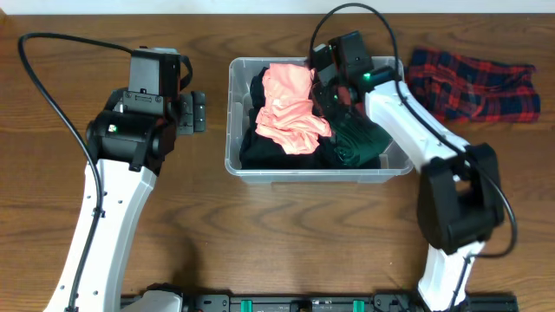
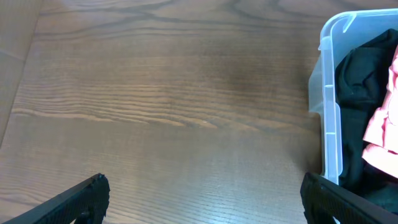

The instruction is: Pack container

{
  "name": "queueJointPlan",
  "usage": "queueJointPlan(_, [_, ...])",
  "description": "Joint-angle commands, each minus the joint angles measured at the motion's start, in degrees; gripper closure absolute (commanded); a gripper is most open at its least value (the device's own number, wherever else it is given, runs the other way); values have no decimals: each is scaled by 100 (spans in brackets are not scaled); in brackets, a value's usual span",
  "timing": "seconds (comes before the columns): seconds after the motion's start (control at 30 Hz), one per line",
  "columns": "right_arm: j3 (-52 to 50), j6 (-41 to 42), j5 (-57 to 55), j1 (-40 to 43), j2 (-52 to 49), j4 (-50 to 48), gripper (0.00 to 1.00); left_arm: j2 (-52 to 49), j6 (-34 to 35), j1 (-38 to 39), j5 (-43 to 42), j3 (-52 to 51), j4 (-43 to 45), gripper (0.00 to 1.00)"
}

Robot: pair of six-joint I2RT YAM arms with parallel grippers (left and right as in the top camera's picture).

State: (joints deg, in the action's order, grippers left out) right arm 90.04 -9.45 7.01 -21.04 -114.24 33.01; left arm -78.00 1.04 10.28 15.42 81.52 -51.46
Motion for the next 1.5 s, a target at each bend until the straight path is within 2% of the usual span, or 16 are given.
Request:
queueJointPlan(0.0, [4, 4, -531, -15, 691, 101, 71, 13, -55, -24, 74, 90, -17, 2])
queueJointPlan(0.07, [4, 2, -977, 2, 839, 284, 67, 13, -55, -24, 74, 90, -17, 2])
queueJointPlan(0.2, [-11, 101, -1620, 131, 866, 699, 67, 13, -55, -24, 74, 90, -17, 2])
queueJointPlan(0.43, [-254, 520, -1438, 457, 741, 1003, 68, 13, -55, -24, 74, 90, -17, 2])
queueJointPlan(0.6, [-662, 516, -994, 522, 697, 802, 67, 13, -55, -24, 74, 90, -17, 2])
queueJointPlan(0.9, [-984, 693, -973, 522, 713, 621, 69, 13, -55, -24, 74, 90, -17, 2])
queueJointPlan(1.0, [-942, 1137, -970, 553, 785, 621, 68, 13, -55, -24, 74, 90, -17, 2])
queueJointPlan(1.1, [-942, 1488, -798, 684, 1021, 619, 68, 13, -55, -24, 74, 90, -17, 2])
queueJointPlan(1.33, [-942, 1650, -649, 1209, 1827, 723, 65, 13, -57, -24, 74, 90, -17, 2])
queueJointPlan(1.47, [-942, 1805, -654, 1613, 2302, 881, 57, 13, -55, -24, 74, 90, -17, 2])
